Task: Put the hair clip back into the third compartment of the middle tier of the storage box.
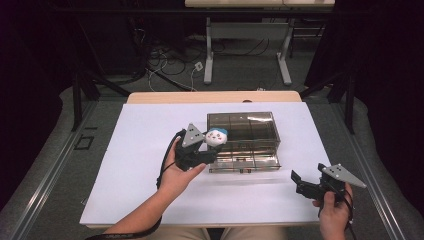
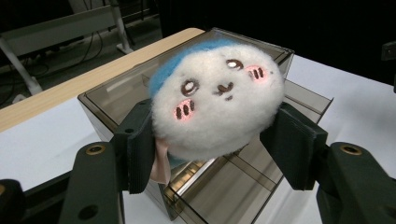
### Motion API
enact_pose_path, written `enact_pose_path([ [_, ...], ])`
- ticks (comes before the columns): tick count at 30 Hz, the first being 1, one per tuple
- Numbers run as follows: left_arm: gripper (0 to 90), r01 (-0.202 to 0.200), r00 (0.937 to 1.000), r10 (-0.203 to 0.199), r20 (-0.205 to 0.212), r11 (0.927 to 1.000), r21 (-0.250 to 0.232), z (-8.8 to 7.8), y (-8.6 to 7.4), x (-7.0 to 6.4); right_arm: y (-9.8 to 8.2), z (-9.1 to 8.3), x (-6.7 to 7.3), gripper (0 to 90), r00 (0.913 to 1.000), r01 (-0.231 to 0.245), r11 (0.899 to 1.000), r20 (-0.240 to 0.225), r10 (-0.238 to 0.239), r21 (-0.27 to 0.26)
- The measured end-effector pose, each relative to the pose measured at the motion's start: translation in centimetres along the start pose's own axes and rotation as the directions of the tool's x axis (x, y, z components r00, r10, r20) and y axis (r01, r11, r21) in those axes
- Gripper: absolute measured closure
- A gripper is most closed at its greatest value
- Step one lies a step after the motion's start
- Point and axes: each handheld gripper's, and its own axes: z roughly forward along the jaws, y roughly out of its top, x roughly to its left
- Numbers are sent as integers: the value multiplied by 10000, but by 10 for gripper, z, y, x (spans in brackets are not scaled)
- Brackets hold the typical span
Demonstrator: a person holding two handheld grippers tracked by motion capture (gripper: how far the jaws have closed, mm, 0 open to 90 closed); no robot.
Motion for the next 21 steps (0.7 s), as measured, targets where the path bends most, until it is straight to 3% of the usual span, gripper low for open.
enact_pose_path([
  [12, 389, -260, 9995, 257, 186, 9996, 118, 13, 9, -11, 1, 2, 0, 6, 10000, -23, 9999, -45, 22, -153],
  [21, 389, -465, 9978, 469, 465, 9989, -79, 24, 20, -23, 1, 2, -1, 6, 10000, -20, 9999, -52, 19, -148],
])
